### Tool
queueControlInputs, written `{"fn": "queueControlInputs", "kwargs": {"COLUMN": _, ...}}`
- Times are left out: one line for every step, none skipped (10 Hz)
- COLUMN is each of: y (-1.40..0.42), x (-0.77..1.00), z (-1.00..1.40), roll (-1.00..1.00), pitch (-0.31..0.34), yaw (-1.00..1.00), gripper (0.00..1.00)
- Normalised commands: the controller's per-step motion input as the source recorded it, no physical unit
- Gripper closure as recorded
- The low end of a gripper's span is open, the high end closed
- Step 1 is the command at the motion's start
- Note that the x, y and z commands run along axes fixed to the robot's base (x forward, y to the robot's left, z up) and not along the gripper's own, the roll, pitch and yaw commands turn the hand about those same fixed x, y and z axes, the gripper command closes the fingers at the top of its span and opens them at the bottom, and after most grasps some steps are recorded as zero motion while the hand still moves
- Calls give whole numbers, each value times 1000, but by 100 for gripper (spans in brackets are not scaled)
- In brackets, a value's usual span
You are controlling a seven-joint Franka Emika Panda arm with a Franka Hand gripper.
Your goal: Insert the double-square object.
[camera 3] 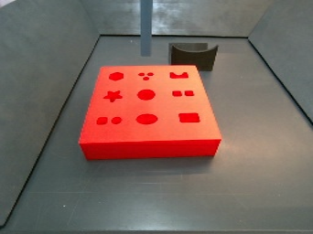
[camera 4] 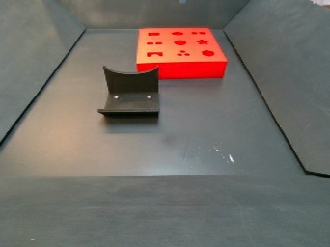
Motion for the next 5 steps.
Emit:
{"fn": "queueControlInputs", "kwargs": {"y": 197, "x": 374, "z": -149, "roll": 0, "pitch": -9, "yaw": -854, "gripper": 100}}
{"fn": "queueControlInputs", "kwargs": {"y": 197, "x": 371, "z": -154, "roll": 0, "pitch": -10, "yaw": -857, "gripper": 100}}
{"fn": "queueControlInputs", "kwargs": {"y": 194, "x": 369, "z": -163, "roll": 0, "pitch": -6, "yaw": -863, "gripper": 100}}
{"fn": "queueControlInputs", "kwargs": {"y": 194, "x": 371, "z": -166, "roll": 0, "pitch": -4, "yaw": -866, "gripper": 100}}
{"fn": "queueControlInputs", "kwargs": {"y": 194, "x": 371, "z": -163, "roll": 0, "pitch": -6, "yaw": -866, "gripper": 100}}
